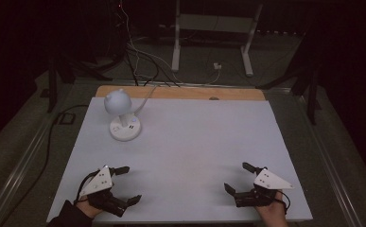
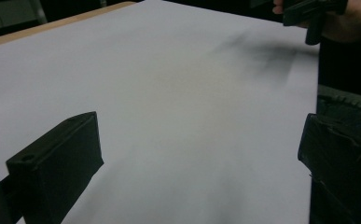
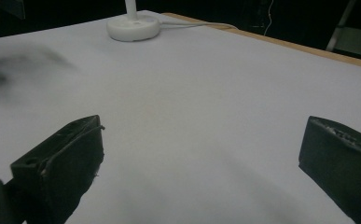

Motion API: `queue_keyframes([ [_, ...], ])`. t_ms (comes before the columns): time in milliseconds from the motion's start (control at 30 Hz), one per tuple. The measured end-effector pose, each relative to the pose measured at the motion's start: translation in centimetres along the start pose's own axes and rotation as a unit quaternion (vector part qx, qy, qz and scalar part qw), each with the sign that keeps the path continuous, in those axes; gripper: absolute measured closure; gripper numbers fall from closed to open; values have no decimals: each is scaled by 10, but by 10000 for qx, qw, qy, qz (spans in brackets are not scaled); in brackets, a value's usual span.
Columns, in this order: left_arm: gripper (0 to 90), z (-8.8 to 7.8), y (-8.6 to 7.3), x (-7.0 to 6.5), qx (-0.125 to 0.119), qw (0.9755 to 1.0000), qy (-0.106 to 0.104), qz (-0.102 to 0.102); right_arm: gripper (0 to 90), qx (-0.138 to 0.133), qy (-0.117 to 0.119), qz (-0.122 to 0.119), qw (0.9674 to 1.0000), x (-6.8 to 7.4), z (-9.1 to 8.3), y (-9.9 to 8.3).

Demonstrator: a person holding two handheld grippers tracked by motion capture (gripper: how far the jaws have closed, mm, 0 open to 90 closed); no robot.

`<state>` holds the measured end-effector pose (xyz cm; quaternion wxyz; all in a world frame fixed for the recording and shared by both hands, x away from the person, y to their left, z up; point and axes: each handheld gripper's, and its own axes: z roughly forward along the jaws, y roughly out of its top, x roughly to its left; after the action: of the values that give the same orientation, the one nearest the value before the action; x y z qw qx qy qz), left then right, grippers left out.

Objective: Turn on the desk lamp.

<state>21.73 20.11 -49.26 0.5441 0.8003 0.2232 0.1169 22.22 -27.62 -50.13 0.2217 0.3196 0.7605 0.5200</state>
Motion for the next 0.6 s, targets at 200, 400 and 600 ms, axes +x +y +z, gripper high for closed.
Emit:
queue_keyframes([
  [200,1,-1,7,2,-8,10000,8,-23,0,-82,-52,-12,10000,-1,-2,2],
  [400,1,1,15,1,-70,10000,21,-27,0,-125,-62,2,9999,-1,-4,3],
  [600,1,2,25,5,-172,9996,225,11,0,-127,-56,10,9999,0,-4,2],
])
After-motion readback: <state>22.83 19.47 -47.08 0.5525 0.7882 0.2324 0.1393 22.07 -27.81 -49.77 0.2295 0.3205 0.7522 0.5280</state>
